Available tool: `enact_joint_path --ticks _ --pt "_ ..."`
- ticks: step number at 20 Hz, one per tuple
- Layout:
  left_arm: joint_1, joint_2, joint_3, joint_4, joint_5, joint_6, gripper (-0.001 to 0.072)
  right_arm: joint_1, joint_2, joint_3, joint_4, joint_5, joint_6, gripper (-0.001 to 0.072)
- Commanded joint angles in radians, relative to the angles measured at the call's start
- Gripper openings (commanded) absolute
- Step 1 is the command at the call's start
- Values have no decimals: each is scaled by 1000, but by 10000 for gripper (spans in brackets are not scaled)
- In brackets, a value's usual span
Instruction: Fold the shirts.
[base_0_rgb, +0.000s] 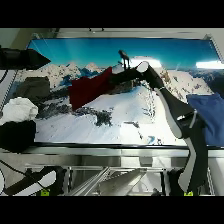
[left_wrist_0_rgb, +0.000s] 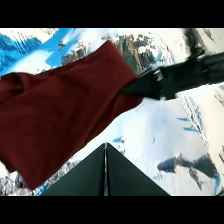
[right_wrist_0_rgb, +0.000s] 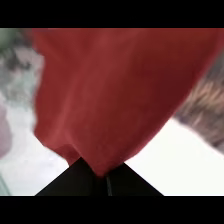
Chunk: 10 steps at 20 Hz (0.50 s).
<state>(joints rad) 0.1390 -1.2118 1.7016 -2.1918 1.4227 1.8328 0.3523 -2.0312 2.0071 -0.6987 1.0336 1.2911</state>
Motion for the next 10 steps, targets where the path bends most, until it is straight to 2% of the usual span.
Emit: enact_joint_path --ticks 1,3,5,8,10 --pt "1 0 -1 0 23 0 14 -84 228 5 -246 7 164 17" --pt "1 -1 -1 0 30 0 14 -168 358 5 -365 37 245 18" --pt "1 -2 -1 0 36 -1 14 -265 459 5 -446 73 255 17" --pt "1 -2 -1 0 40 -1 14 -457 531 5 -472 111 273 17" --pt "1 -2 -1 0 40 -1 14 -603 527 5 -470 128 345 17"
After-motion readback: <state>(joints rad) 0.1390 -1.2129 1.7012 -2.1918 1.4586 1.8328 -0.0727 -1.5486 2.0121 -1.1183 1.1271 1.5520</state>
